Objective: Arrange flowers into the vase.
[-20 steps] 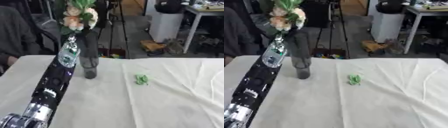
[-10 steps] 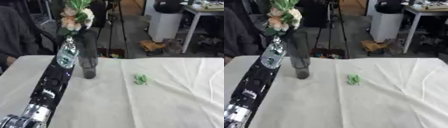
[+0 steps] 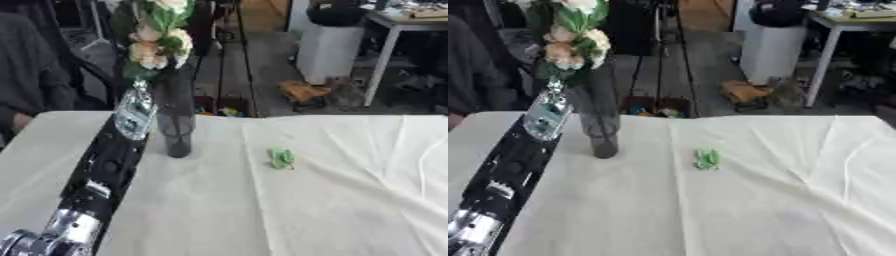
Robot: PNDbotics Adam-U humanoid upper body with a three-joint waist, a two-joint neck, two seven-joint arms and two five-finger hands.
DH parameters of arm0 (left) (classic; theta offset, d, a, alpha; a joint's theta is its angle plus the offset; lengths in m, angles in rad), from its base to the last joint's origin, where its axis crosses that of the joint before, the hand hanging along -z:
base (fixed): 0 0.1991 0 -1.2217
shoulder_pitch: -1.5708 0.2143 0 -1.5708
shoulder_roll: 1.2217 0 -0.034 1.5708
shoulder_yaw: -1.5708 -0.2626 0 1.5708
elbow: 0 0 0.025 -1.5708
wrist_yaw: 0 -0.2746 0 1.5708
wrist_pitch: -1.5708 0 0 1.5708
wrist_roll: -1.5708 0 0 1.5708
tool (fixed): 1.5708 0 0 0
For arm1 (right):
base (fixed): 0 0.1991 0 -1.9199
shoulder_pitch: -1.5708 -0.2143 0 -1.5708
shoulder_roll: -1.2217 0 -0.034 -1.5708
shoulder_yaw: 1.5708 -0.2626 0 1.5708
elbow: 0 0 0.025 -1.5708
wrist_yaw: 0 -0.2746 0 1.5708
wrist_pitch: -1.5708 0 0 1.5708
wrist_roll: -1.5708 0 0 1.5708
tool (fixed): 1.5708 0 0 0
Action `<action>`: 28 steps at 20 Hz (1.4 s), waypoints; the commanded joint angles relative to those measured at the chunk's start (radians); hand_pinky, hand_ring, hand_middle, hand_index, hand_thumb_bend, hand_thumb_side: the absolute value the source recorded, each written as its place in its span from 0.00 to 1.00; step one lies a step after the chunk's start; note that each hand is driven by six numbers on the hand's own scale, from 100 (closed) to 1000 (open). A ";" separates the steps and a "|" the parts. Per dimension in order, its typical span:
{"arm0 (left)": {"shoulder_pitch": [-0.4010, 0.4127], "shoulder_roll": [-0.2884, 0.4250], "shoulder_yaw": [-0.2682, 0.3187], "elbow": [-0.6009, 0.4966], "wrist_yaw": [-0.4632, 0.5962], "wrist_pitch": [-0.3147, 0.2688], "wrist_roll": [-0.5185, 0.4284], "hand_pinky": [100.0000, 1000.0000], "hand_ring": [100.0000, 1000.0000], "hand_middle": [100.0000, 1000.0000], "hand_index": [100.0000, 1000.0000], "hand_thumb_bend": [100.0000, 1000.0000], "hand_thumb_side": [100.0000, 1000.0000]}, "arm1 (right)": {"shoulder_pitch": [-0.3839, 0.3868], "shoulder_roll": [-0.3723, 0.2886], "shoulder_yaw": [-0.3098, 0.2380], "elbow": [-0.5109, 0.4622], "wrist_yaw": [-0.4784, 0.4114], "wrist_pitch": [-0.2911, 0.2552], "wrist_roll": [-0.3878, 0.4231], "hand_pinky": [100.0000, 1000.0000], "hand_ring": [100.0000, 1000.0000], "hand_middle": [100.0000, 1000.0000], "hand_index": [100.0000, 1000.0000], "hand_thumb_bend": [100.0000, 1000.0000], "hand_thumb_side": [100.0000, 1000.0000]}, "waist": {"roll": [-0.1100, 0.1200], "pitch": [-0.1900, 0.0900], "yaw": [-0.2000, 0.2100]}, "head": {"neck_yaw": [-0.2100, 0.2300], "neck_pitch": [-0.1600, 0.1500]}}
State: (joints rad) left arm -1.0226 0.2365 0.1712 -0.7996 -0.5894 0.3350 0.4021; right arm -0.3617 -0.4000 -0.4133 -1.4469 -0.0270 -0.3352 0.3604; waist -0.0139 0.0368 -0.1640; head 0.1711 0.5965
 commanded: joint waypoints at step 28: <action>0.064 0.045 -0.021 -0.026 0.028 -0.040 -0.076 0.83 0.72 0.77 0.87 1.00 0.65 | -0.018 -0.014 -0.013 -0.015 0.015 0.006 0.003 0.74 0.93 0.52 0.63 0.00 0.50 | -0.002 -0.018 0.014 | -0.015 0.003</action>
State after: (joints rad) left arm -0.9470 0.2503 0.1569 -0.8061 -0.5651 0.3024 0.3316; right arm -0.3621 -0.3924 -0.4191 -1.4471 -0.0227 -0.3308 0.3629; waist -0.0131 0.0302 -0.1513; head 0.1597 0.5965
